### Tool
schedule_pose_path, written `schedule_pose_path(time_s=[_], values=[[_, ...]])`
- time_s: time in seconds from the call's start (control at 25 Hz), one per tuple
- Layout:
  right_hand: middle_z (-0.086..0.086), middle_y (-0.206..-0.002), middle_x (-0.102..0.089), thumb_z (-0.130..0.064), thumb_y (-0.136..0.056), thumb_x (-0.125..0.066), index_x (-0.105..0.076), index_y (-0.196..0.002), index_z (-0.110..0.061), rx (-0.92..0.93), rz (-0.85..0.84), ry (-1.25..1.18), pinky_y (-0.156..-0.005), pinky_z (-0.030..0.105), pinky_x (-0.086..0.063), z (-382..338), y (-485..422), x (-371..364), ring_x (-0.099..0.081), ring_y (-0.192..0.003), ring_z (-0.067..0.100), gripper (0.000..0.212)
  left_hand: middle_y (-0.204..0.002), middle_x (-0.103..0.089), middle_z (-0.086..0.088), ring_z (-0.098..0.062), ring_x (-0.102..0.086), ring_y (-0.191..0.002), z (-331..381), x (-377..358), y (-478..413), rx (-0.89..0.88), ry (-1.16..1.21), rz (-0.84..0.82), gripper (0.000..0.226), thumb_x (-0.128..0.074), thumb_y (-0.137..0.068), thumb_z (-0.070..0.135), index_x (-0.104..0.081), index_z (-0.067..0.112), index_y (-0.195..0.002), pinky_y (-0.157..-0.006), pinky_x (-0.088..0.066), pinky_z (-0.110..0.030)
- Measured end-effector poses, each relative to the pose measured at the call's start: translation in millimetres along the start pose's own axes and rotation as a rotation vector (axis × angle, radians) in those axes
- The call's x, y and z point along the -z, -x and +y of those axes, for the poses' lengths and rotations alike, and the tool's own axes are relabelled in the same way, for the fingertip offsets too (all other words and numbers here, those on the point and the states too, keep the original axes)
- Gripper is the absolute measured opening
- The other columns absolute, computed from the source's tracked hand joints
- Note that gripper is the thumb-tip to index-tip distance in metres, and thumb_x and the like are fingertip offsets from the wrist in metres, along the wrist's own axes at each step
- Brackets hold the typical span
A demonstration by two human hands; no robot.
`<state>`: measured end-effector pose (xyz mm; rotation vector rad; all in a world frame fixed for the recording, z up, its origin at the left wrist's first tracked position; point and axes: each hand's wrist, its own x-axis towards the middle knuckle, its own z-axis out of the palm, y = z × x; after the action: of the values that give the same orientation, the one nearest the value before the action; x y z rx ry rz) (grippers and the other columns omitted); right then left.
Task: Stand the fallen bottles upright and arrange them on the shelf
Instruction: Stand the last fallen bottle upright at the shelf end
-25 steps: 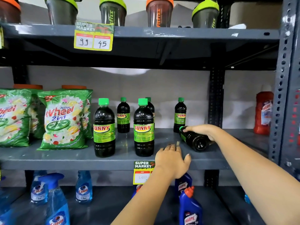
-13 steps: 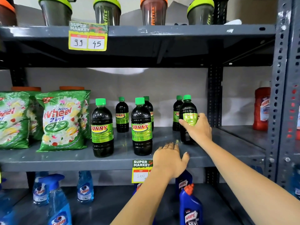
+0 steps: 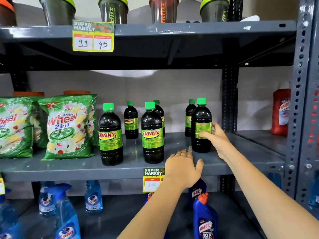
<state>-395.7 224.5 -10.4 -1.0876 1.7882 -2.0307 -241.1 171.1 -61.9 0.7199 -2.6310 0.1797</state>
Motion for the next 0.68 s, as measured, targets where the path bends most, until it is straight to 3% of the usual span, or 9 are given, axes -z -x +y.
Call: schedule_pose_path(time_s=[0.08, 0.2, 0.24, 0.36, 0.48, 0.56, 0.68], values=[[0.007, -0.118, -0.061, -0.015, -0.072, -0.084, -0.031, -0.145, -0.025, -0.019, 0.001, 0.049, -0.084, 0.029, -0.044, 1.8, 0.4, -0.5, -0.058, -0.102, 0.016, 0.091, -0.155, -0.033, -0.016, -0.028, -0.029, -0.143, -0.1, 0.3, 0.8, 0.001, -0.003, 0.002, 0.082, -0.007, -0.088, 0.055, -0.032, 0.006, -0.149, -0.114, -0.022, -0.04], [-0.007, -0.102, -0.05, -0.019, -0.071, -0.086, -0.011, -0.151, -0.028, -0.001, 0.018, 0.142, -0.094, 0.032, -0.037, 3.3, -0.1, -0.8, -0.048, -0.103, 0.014, 0.111, -0.155, -0.033, -0.016, -0.028, -0.029, -0.143, 0.5, 0.5, 2.0, -0.004, -0.005, 0.012, 0.084, -0.006, -0.086, 0.055, -0.032, 0.006, -0.149, -0.114, -0.022, -0.04], [-0.007, -0.105, -0.051, -0.018, -0.072, -0.085, -0.012, -0.152, -0.029, -0.009, -0.012, 0.112, -0.096, 0.032, -0.037, 2.6, -0.3, 0.0, -0.049, -0.106, 0.015, 0.109, -0.155, -0.033, -0.016, -0.028, -0.029, -0.143, 0.5, 0.7, 2.1, -0.007, -0.005, 0.011, 0.084, -0.006, -0.086, 0.055, -0.033, 0.006, -0.149, -0.114, -0.022, -0.04], [0.005, -0.118, -0.065, -0.002, -0.073, -0.078, -0.044, -0.14, -0.019, -0.031, -0.096, 0.076, -0.09, 0.03, -0.045, 7.5, -5.2, 3.9, -0.061, -0.109, 0.021, 0.077, -0.155, -0.033, -0.015, -0.027, -0.029, -0.143, -0.1, 0.2, 1.5, -0.004, -0.009, 0.013, 0.082, -0.007, -0.088, 0.056, -0.033, 0.007, -0.149, -0.115, -0.022, -0.04], [0.001, -0.104, -0.069, -0.004, -0.071, -0.082, -0.059, -0.113, -0.019, -0.023, -0.102, 0.081, -0.073, 0.02, -0.045, 4.6, 0.7, 4.2, -0.063, -0.095, 0.01, 0.05, -0.156, -0.032, -0.015, -0.027, -0.029, -0.143, -0.7, -0.8, 1.6, -0.01, -0.016, 0.017, 0.075, -0.013, -0.095, 0.055, -0.032, 0.007, -0.149, -0.115, -0.022, -0.04], [-0.006, -0.099, -0.067, -0.011, -0.068, -0.086, -0.058, -0.109, -0.021, -0.008, -0.096, 0.083, -0.069, 0.018, -0.044, 2.8, 3.1, 2.3, -0.061, -0.091, 0.004, 0.051, -0.155, -0.033, -0.015, -0.027, -0.03, -0.143, -0.8, -0.6, 1.8, -0.008, -0.013, 0.02, 0.077, -0.011, -0.093, 0.055, -0.033, 0.007, -0.149, -0.115, -0.022, -0.04], [0.0, -0.107, -0.07, -0.013, -0.068, -0.086, -0.062, -0.114, -0.018, -0.017, -0.14, 0.099, -0.074, 0.021, -0.046, 5.5, -0.4, 2.0, -0.064, -0.099, 0.012, 0.052, -0.155, -0.034, -0.014, -0.027, -0.03, -0.143, 0.1, 0.6, 2.8, -0.006, -0.011, 0.022, 0.082, -0.007, -0.088, 0.056, -0.033, 0.008, -0.149, -0.115, -0.023, -0.04]])
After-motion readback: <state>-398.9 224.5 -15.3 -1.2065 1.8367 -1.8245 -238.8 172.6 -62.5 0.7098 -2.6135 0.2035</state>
